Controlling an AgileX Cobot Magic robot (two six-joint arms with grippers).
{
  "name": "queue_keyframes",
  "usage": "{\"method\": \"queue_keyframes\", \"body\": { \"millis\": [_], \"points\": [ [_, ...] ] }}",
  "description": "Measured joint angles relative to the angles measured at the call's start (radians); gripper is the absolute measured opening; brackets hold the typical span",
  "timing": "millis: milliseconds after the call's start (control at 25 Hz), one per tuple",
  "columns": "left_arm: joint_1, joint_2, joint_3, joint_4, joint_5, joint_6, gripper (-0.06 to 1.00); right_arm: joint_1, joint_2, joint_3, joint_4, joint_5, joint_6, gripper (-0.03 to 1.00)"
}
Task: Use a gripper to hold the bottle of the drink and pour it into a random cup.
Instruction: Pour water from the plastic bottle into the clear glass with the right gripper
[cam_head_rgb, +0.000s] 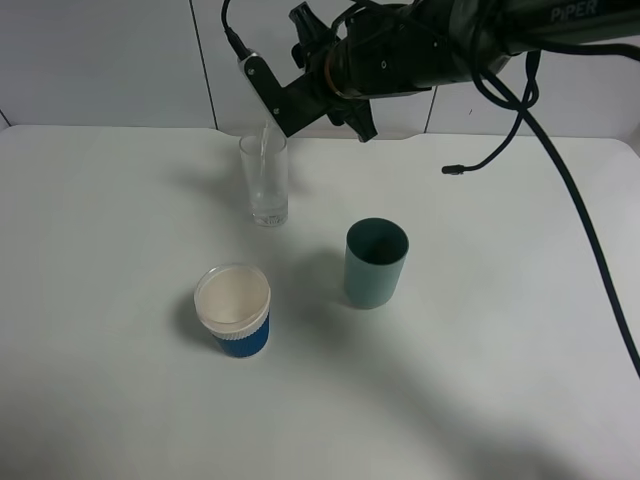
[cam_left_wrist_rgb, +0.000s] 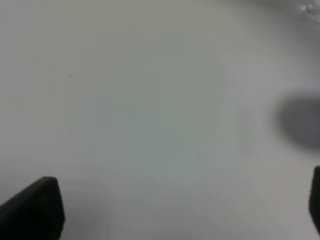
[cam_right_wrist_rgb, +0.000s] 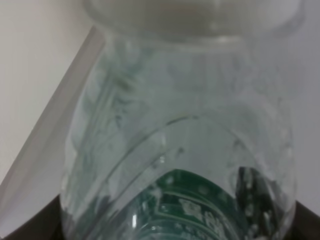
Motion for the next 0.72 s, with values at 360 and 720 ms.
{"method": "queue_keyframes", "body": {
  "millis": [360,720],
  "points": [
    [0.0,0.0,0.0,0.0,0.0,0.0,0.99,0.001,0.0,-0.004,0.0,-0.001,-0.006,0.56],
    [0.0,0.0,0.0,0.0,0.0,0.0,0.99,0.001,0.0,-0.004,0.0,-0.001,-0.006,0.56]
  ]
}}
